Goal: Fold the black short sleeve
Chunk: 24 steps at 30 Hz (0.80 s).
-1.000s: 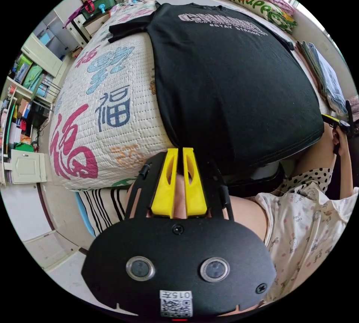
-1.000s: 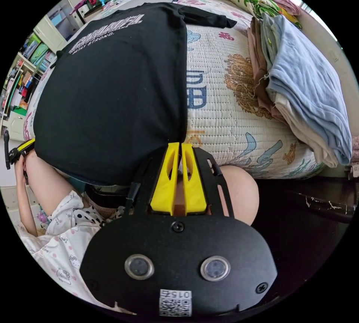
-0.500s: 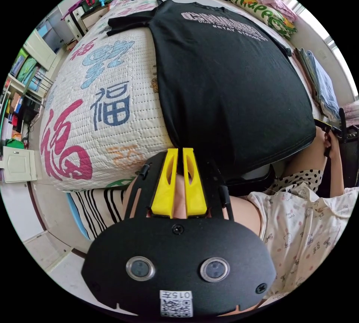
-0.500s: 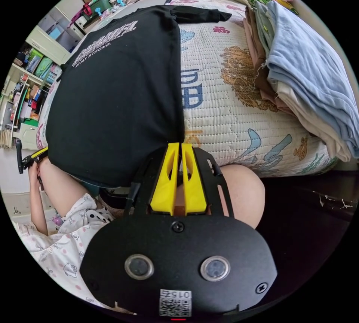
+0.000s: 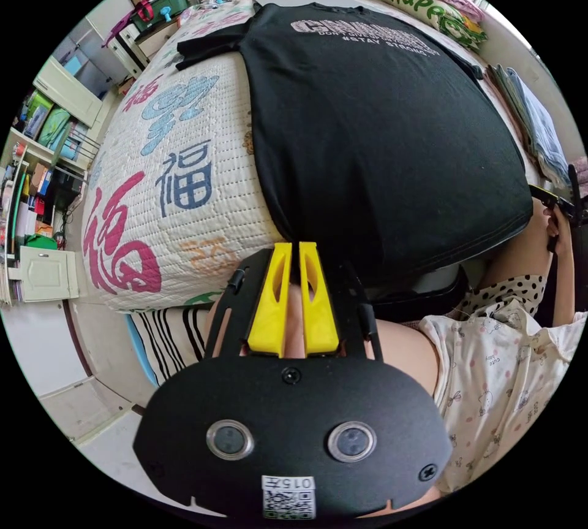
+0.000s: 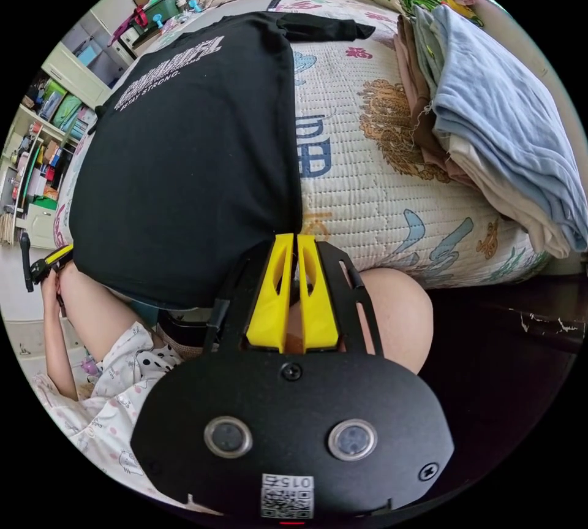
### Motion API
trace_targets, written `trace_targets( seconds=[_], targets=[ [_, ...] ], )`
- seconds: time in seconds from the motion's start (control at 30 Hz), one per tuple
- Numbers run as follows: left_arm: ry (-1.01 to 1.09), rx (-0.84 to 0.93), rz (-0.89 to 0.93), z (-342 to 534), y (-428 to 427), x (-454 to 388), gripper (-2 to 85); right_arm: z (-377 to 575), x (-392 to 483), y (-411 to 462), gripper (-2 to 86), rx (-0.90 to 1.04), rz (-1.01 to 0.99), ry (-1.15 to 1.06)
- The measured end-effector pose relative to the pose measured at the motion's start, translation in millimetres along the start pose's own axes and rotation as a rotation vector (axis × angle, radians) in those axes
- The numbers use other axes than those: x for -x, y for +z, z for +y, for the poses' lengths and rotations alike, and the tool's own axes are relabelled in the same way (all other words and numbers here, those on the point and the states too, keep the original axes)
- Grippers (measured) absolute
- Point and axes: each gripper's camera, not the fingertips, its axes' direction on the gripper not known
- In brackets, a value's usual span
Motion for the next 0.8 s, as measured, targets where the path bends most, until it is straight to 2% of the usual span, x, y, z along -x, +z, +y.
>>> trace_targets(
  seconds=[0.17,0.37,0.47,0.53,0.63,0.73,0.8],
  targets=[
    [0.004,-0.082,0.015,33,-30,10,0.1,23,-10,-27,0.4,-0.018,-0.108,0.048],
    [-0.022,-0.268,-0.088,104,-102,21,-0.6,82,-34,-73,-0.3,-0.096,-0.249,0.109],
    [-0.071,-0.381,-0.154,130,-141,29,-0.8,112,-44,-102,-0.4,-0.214,-0.33,0.119],
    [-0.068,-0.538,-0.111,144,-174,31,-0.8,133,-55,-131,-0.4,-0.43,-0.423,0.107],
    [-0.048,-0.749,-0.019,141,-205,25,-0.8,140,-72,-156,-0.5,-0.636,-0.547,0.136],
    [-0.002,-0.896,0.096,117,-218,8,-0.8,128,-76,-166,-0.4,-0.667,-0.592,0.143],
    [0.029,-0.918,0.186,92,-218,-5,-0.8,127,-76,-176,-0.4,-0.634,-0.69,0.167]
  ],
)
